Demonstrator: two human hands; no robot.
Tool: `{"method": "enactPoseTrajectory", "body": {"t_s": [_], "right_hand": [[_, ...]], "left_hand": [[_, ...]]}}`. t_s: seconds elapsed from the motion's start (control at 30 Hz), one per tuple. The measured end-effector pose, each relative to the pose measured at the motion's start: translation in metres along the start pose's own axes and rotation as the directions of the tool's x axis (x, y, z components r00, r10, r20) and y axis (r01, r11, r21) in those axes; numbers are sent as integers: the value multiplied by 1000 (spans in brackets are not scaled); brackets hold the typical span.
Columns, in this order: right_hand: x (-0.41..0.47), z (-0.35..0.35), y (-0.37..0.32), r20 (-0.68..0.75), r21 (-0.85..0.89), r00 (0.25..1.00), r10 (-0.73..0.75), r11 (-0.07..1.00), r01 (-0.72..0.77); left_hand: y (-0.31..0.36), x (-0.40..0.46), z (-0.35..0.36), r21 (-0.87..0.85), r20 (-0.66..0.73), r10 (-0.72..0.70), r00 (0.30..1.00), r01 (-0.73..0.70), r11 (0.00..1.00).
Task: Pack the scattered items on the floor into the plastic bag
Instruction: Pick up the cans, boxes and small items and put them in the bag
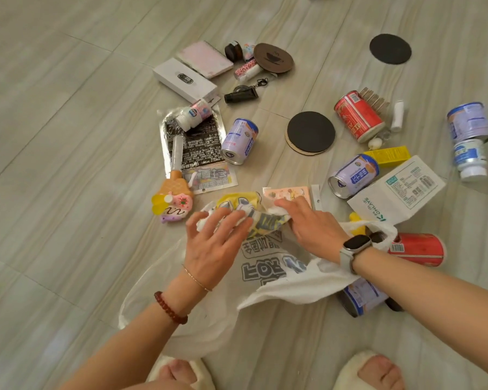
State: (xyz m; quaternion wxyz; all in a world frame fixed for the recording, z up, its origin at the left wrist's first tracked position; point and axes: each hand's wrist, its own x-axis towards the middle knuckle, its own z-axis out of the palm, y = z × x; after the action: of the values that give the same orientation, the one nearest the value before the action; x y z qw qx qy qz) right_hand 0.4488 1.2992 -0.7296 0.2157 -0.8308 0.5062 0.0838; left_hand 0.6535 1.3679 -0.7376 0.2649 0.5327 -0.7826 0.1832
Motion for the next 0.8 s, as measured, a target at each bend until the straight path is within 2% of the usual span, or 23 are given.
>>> {"method": "enactPoseTrajectory", "body": {"t_s": [0.03,0.1,0.13,0.2,0.27,0.33,0.4,0.43,0.5,0.6,0.8], "right_hand": [[0,1,6,-56,-66,998,2,998,-5],[-1,4,19,-248,-253,958,-145,964,81],[-2,6,24,-342,-335,900,-269,930,150],[-7,5,26,-396,-464,775,-493,835,295],[-10,7,25,-397,-541,685,-611,759,363],[-9,8,21,-347,-583,712,-610,735,346],[-4,13,22,-236,-600,823,-517,743,295],[-2,14,25,-131,-598,900,-416,757,262],[0,17,35,81,-590,975,-207,779,214],[1,20,52,235,-531,969,-77,825,194],[-12,28,66,328,-407,940,-99,883,235]], "left_hand": [[1,-1,3,-16,6,32,999,-32,999],[3,0,8,-80,50,99,994,-95,992],[3,2,10,-96,103,122,987,-113,989],[2,4,16,-100,262,93,961,-68,993],[5,5,21,-77,478,-15,878,59,995],[6,8,24,-7,644,-111,757,150,989],[6,7,28,20,737,-121,665,158,987],[3,2,33,1,766,-105,634,162,987],[-6,-9,41,-28,794,-68,604,148,989],[-19,-28,41,-9,824,-14,566,38,999],[-43,-68,27,6,864,18,503,-46,999]]}}
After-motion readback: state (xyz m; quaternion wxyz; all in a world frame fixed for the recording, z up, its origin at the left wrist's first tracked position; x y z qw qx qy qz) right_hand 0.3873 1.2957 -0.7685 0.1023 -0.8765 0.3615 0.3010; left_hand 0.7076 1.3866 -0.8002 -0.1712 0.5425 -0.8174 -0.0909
